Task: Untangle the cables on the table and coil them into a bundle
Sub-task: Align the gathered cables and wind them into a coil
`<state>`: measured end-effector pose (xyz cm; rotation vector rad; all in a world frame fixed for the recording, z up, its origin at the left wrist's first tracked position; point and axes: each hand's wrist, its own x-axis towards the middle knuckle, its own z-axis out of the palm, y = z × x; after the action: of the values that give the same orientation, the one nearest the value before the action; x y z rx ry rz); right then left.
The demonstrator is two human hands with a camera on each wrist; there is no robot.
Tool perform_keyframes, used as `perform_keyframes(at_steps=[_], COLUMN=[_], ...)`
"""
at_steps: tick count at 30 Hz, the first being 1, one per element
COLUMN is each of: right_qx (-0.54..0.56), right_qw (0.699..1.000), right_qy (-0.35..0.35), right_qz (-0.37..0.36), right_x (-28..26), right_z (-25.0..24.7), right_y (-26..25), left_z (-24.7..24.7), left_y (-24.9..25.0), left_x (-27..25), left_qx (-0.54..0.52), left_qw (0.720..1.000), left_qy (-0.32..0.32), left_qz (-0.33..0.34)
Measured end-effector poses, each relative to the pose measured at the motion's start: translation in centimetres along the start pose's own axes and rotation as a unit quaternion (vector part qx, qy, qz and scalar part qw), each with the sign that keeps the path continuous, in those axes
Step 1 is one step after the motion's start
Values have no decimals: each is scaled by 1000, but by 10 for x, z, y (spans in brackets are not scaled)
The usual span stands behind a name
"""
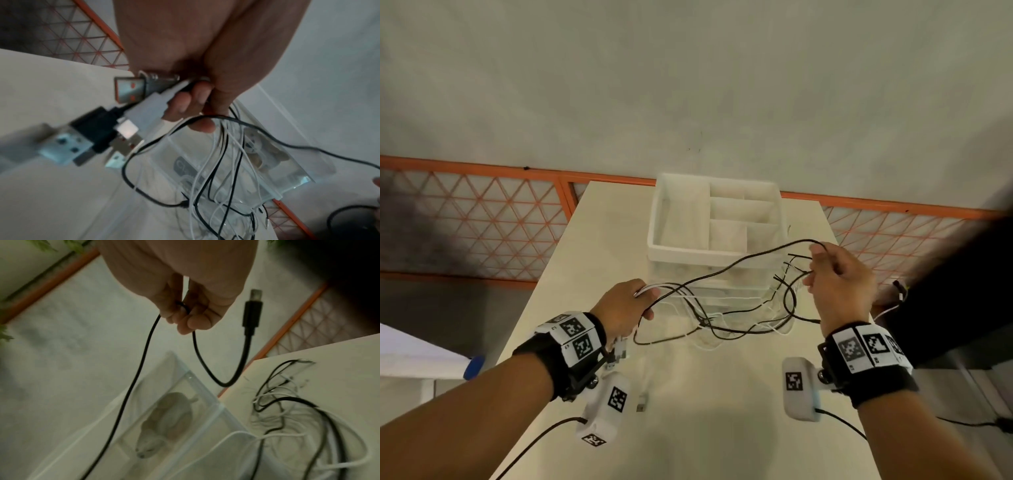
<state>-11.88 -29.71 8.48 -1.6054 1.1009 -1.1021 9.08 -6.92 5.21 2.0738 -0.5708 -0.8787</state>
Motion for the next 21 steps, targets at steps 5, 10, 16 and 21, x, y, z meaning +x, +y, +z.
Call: perform_keyframes(at_steps=[5,10,16,21], right_qx=[-27,-17,56,1], right_qw=[993,948,973,1000], right_qy=[-113,-304,-189,-8], right_qz=[-24,-95,-118,-20], right_x=[-13,-44,-39,0], right_z=[-7,14,28,11], right_y=[12,-18,-45,-15], left_z=[-6,4,27,20], left_y=[8,50,64,28], left_x=[-3,-8,-16,-15], left_qx=[167,-20,-76,15], left_qw=[985,999,994,998], left_qy=[43,25,-68,-55], left_qz=[-19,36,38,0])
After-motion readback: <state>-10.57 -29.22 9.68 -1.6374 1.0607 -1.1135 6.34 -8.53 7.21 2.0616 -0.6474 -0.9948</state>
